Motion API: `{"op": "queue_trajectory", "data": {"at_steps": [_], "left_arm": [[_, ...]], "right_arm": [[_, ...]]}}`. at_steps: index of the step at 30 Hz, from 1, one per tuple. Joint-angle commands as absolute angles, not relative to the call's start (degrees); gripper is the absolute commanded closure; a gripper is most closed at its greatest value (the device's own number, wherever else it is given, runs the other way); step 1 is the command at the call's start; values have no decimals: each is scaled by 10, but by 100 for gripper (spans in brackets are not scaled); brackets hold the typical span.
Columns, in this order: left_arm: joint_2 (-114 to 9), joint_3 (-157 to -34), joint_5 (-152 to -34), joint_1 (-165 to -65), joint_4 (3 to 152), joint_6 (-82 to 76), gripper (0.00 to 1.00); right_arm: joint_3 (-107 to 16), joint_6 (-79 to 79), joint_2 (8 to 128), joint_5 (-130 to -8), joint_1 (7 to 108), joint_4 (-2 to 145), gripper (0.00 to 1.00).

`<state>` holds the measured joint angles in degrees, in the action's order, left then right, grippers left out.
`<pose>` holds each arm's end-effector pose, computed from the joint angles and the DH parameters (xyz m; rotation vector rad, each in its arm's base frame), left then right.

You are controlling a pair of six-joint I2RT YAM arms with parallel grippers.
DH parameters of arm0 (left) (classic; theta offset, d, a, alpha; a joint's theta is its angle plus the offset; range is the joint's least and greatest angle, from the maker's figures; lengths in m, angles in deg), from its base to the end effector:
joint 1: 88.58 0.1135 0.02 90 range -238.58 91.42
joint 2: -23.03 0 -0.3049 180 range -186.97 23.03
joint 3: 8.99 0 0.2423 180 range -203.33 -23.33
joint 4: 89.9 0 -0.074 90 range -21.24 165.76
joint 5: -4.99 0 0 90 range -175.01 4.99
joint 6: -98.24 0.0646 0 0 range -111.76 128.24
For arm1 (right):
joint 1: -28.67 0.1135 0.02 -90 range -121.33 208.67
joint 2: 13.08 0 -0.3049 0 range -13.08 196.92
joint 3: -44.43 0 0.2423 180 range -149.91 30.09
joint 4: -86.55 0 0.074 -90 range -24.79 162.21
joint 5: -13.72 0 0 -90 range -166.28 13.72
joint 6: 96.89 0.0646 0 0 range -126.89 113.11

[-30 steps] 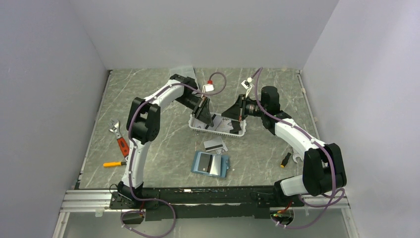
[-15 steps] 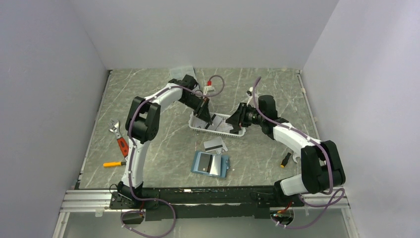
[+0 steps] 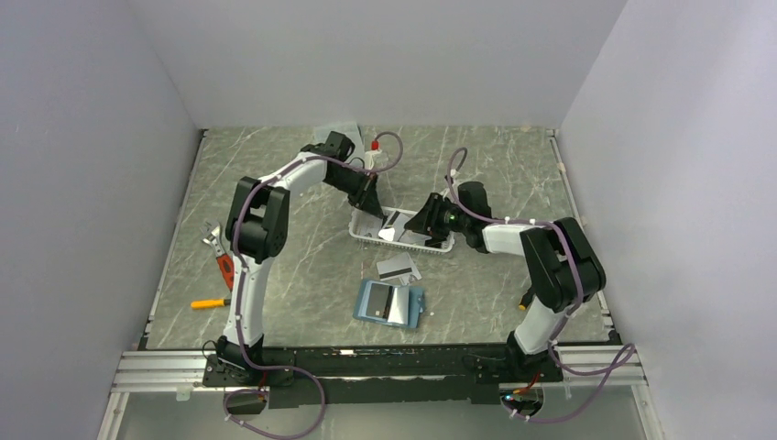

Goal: Put the credit cards into the card holder
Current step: Pick up the credit card from the storage box.

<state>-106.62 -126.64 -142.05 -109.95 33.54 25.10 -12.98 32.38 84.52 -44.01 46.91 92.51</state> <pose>0.4379 -0.2296 0.1963 1.0563 2.2665 -1.3692 0.3233 0.1429 0.1870 0.0730 2.3070 1.1594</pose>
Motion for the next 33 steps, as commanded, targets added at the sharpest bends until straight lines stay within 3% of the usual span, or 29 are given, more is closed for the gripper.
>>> {"op": "queue_trajectory", "data": {"at_steps": [1,18,23,30,33], "left_arm": [[-1083,-1267,-1424,-1103,357,243,100],[-1105,-1268,-1441,-1111,363,233,98],[-1103,-1261,-1437,-1116,359,238,96],[-1099,-1266,-1447,-1120,343,244,96],[-1085,-1279,-1462,-1116,308,259,78]], "right_arm": [[-127,361,868,-461,474,1015,60],[-126,419,930,-489,495,1106,63],[-126,441,944,-484,503,1141,74],[-115,448,912,-485,503,1152,98],[-106,443,879,-472,500,1150,100]]}}
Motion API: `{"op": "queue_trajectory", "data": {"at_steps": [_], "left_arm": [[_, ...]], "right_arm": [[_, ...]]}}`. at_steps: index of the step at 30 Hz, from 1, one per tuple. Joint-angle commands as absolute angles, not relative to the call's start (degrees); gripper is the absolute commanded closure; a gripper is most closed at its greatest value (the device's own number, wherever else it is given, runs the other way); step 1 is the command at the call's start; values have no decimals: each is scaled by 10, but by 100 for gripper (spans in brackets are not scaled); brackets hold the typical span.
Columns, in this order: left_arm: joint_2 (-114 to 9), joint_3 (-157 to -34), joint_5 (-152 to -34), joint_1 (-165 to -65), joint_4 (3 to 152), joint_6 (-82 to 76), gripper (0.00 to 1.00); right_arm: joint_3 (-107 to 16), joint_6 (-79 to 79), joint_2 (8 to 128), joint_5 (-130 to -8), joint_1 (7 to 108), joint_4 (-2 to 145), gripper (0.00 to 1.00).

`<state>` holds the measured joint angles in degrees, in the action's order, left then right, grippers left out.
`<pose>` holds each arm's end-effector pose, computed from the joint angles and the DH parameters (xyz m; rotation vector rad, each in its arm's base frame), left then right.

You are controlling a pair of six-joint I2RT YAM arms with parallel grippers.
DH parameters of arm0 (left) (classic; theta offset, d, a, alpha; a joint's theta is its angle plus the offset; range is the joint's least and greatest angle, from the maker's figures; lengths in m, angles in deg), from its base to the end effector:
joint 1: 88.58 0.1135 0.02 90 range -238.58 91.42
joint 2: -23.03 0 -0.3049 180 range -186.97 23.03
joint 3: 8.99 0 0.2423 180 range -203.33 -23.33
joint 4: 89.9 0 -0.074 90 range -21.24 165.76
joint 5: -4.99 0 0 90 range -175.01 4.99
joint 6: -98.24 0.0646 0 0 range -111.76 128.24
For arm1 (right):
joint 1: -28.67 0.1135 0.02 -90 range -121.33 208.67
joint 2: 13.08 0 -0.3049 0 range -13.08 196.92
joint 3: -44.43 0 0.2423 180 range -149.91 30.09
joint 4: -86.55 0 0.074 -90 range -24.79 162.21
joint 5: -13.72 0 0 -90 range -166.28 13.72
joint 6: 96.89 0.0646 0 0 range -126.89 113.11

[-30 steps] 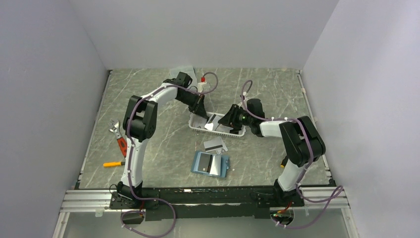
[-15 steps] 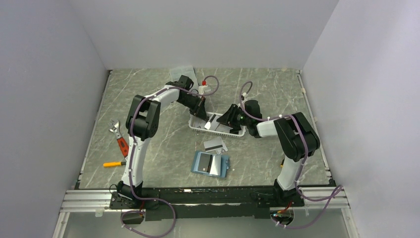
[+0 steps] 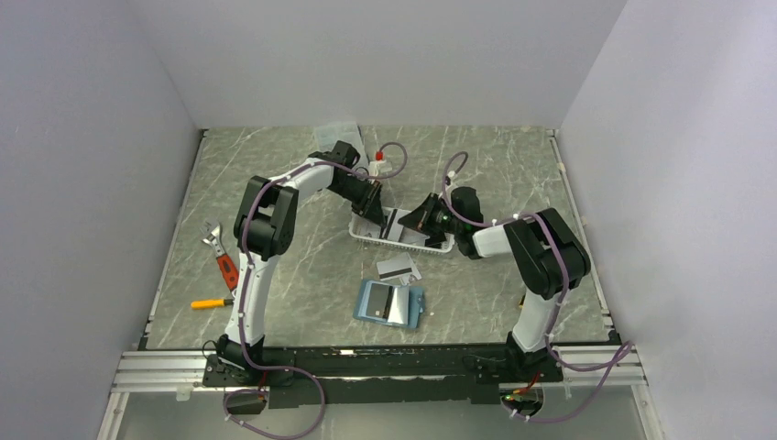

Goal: Put the credit cards into the card holder
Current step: Pick up the credit card from the storage box.

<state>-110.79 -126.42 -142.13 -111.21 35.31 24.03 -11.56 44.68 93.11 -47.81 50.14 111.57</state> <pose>0.4395 -0.2420 0.1619 1.0517 2.3223 -1.4046 0.3409 0.1672 0.1645 0.2269 2.1951 1.2673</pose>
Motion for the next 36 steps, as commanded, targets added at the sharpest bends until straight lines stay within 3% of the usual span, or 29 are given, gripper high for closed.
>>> {"op": "queue_trajectory", "data": {"at_steps": [1,5,7,8,13,17,19,23,25,28,36], "left_arm": [[-1073,-1285,-1474,-1114,292,266,66],[-1009,-1274,-1512,-1100,264,274,32],[-973,-1274,-1521,-1094,244,280,3],[-958,-1275,-1526,-1091,236,280,1],[-909,-1281,-1598,-1072,186,275,1],[-907,-1315,-1658,-1062,77,309,1],[-904,-1317,-1691,-1055,52,289,11],[-900,-1286,-1716,-1049,51,226,22],[-884,-1242,-1712,-1049,110,158,18],[-877,-1194,-1740,-1050,176,69,1],[-910,-1286,-1793,-1059,142,54,1]], "right_arm": [[-105,440,866,-466,499,1149,100],[-109,395,799,-452,498,1088,100],[-116,363,764,-455,498,1038,100],[-119,346,748,-458,499,1014,100],[-137,246,642,-504,523,878,100],[-171,93,546,-647,616,763,100],[-171,25,500,-734,668,750,100],[-179,-105,445,-892,763,729,100],[-197,-174,449,-986,820,706,100],[-218,-270,475,-1104,899,702,100],[-183,-536,545,-1288,1015,913,100]]}}
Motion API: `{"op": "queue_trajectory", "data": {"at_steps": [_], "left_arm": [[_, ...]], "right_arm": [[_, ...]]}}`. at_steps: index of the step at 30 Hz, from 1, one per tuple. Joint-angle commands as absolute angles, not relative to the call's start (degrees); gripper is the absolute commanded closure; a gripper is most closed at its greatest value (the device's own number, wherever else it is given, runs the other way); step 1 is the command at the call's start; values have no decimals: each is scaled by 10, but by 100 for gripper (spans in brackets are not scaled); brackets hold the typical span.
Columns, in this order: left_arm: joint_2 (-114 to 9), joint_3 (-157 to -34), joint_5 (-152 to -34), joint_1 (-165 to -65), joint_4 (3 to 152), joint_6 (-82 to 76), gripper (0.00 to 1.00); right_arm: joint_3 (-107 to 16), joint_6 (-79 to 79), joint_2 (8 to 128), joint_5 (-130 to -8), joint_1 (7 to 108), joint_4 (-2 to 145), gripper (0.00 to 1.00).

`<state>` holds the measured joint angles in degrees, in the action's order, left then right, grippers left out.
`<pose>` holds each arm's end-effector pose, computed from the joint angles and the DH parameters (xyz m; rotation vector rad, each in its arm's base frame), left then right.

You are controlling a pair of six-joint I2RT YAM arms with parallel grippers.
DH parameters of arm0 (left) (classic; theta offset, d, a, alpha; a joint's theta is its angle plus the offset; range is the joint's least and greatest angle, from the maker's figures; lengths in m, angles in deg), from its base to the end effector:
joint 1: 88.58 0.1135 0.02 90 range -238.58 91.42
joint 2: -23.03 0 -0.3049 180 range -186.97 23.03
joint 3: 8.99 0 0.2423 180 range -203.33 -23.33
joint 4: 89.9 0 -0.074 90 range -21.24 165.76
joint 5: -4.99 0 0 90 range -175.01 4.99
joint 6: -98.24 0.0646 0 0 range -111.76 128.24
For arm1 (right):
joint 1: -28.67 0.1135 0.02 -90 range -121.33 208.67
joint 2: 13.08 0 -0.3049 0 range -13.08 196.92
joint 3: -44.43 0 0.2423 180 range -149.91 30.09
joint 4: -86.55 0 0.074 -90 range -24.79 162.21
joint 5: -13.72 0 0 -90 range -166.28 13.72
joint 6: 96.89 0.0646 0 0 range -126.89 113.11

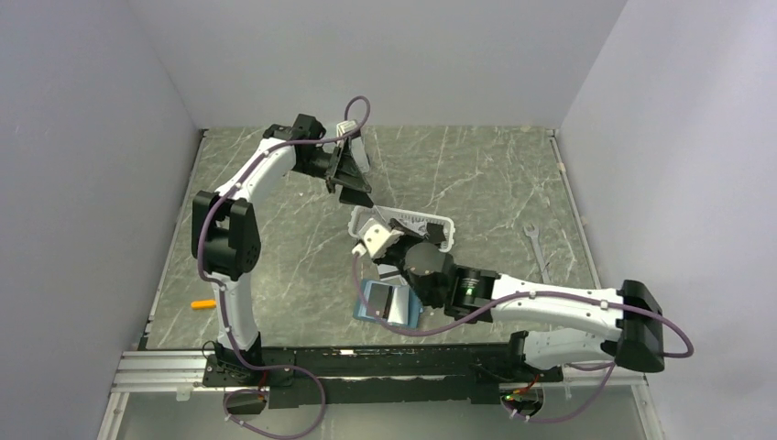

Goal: Put the credit cards into the card holder
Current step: Pick up the credit card from the storage box.

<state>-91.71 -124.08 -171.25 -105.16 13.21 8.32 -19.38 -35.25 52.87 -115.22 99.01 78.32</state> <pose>0.3727 -0.1782 0.3158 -0.5743 -2.1990 2.1318 0.1257 0.2313 0.3605 -0.9304 1.4366 -0.0517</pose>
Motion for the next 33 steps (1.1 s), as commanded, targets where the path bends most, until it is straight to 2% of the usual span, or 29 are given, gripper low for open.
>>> {"op": "queue_trajectory", "data": {"at_steps": [1,3,8,11,13,16,17,25,33], "left_arm": [[-910,-1287,-1796,-1061,141,54,1],[-916,-1291,-1795,-1063,128,67,1],[-925,-1284,-1802,-1064,115,75,11],[-929,-1287,-1812,-1063,117,75,17],[-931,-1296,-1816,-1062,112,75,23],[-931,-1305,-1823,-1060,107,94,38],[-931,-1307,-1825,-1059,105,98,40],[-927,-1326,-1823,-1055,93,110,41],[-931,-1320,-1822,-1050,93,116,50]], "right_arm": [[-182,-568,553,-1296,1021,934,100],[-180,-609,571,-1304,1030,974,100],[-178,-709,632,-1316,1043,1086,100],[-189,-741,667,-1308,1050,1102,100],[-186,-779,689,-1306,1053,1144,100],[-181,-839,719,-1306,1056,1216,100],[-179,-852,726,-1304,1057,1228,100],[-188,-901,767,-1294,1066,1275,100],[-170,-1005,821,-1300,1068,1382,100]]}}
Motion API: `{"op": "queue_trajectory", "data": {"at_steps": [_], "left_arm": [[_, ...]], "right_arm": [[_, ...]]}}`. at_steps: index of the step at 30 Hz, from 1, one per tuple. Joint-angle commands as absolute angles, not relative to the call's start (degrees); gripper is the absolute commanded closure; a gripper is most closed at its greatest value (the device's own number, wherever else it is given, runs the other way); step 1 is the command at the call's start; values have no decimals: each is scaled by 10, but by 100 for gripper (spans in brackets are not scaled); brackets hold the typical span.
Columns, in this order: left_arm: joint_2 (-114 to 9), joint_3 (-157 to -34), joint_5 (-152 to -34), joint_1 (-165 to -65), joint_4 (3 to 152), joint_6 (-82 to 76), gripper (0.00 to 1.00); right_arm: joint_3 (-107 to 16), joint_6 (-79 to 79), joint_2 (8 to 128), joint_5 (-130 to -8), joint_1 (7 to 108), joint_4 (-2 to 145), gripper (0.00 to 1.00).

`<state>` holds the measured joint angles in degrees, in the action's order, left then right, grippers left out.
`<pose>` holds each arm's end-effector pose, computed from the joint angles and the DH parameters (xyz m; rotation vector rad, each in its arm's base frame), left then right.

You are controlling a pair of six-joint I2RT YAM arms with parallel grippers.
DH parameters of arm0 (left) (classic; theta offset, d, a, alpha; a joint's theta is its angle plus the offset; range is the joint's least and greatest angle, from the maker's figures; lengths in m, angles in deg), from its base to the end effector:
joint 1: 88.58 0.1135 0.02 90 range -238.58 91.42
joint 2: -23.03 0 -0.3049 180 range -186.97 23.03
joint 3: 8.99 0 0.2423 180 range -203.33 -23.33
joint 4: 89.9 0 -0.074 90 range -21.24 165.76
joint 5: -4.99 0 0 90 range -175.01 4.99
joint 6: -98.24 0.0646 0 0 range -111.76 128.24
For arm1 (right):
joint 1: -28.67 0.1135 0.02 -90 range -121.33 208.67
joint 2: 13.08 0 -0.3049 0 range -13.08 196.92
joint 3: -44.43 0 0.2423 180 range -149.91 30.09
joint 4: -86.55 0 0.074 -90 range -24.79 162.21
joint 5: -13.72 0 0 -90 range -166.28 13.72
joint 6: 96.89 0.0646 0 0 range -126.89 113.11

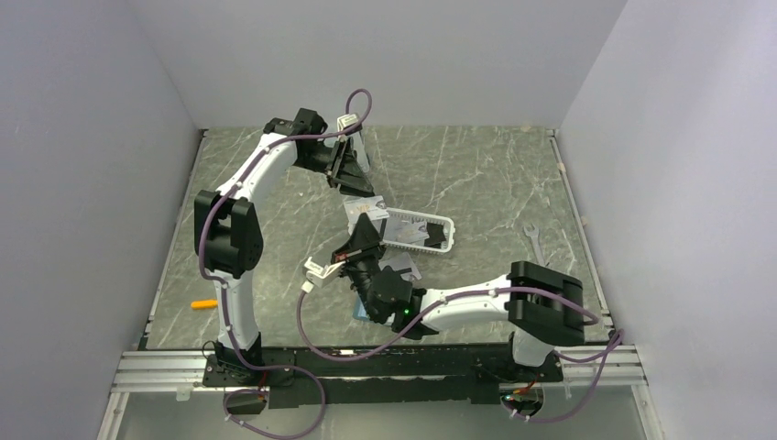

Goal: Put the credit cards into the card holder
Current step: Pick up the credit card from the storage box.

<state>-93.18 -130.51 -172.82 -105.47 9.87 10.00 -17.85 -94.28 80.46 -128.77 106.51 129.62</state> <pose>0.3791 -0.1826 0.3356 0.6444 2.1635 -2.1756 0.1253 0.3381 0.3153 -1.1646 0.9308 -0.7568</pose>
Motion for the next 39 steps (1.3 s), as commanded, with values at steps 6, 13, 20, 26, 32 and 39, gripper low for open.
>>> {"op": "queue_trajectory", "data": {"at_steps": [6,13,20,26,32,39], "left_arm": [[-918,-1311,-1810,-1046,88,123,55],[-900,-1291,-1765,-1046,86,129,61],[-889,-1290,-1735,-1050,76,138,75],[-880,-1300,-1703,-1052,53,158,100],[-869,-1303,-1694,-1052,43,168,84],[-871,-1313,-1662,-1060,11,199,85]], "right_arm": [[-163,-1058,850,-1301,1063,1445,100],[-179,-1063,844,-1290,1049,1421,100],[-183,-1062,849,-1289,1048,1416,100],[-184,-1044,837,-1290,1039,1376,100],[-190,-1023,823,-1289,1030,1337,100],[-192,-1021,819,-1294,1030,1331,100]]}}
